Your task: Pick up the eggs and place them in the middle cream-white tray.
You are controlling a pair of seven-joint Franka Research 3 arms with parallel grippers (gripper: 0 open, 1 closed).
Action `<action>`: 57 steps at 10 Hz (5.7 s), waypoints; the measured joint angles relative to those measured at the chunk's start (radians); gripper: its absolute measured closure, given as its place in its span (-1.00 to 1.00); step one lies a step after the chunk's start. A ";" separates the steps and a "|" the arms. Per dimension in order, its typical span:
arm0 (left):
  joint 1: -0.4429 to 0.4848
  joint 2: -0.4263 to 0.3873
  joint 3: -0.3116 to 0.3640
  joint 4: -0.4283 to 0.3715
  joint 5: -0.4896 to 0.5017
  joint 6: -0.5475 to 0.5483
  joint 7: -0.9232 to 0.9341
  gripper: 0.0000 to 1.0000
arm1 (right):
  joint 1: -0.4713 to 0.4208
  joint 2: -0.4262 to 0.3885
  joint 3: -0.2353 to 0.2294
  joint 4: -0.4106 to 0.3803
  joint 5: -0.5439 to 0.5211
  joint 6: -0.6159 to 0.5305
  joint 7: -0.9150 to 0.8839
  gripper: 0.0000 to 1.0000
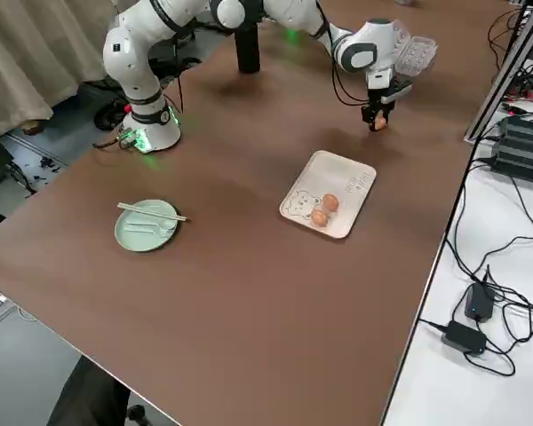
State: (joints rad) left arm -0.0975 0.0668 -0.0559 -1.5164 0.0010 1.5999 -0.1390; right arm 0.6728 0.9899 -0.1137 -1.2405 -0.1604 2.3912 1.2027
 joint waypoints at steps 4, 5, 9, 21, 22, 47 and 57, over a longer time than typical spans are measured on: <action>0.000 0.000 0.001 0.000 0.029 -0.003 0.000 -1.00 | 0.000 0.000 -0.005 0.005 -0.002 -0.032 -0.066 -0.32; 0.000 0.000 0.000 0.001 0.051 -0.003 0.000 -1.00 | -0.003 -0.002 -0.007 0.019 -0.001 -0.099 -0.134 -0.32; -0.002 0.000 -0.003 0.007 0.050 -0.004 0.000 -1.00 | -0.084 -0.051 0.002 0.044 0.075 -0.380 -0.484 -0.32; -0.003 -0.003 -0.006 0.038 0.038 -0.020 0.000 -1.00 | -0.423 -0.247 0.014 -0.316 0.073 -0.180 -1.053 -0.32; -0.004 -0.003 -0.007 0.041 0.038 -0.020 0.000 -1.00 | -0.415 -0.249 0.015 -0.321 0.073 -0.173 -1.048 -0.32; 0.014 -0.003 -0.002 0.049 -0.044 -0.033 0.040 -1.00 | -0.638 -0.809 -0.032 -0.225 0.089 -0.713 -1.241 -1.00; 0.016 0.000 0.000 0.048 -0.041 -0.033 0.039 -1.00 | -0.654 -0.956 -0.002 -0.271 0.182 -0.929 -1.281 -1.00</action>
State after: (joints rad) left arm -0.0810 0.0664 -0.0558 -1.4680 -0.0404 1.5673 -0.0996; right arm 0.0192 0.0340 -0.1155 -1.5120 0.0212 1.4626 -0.0779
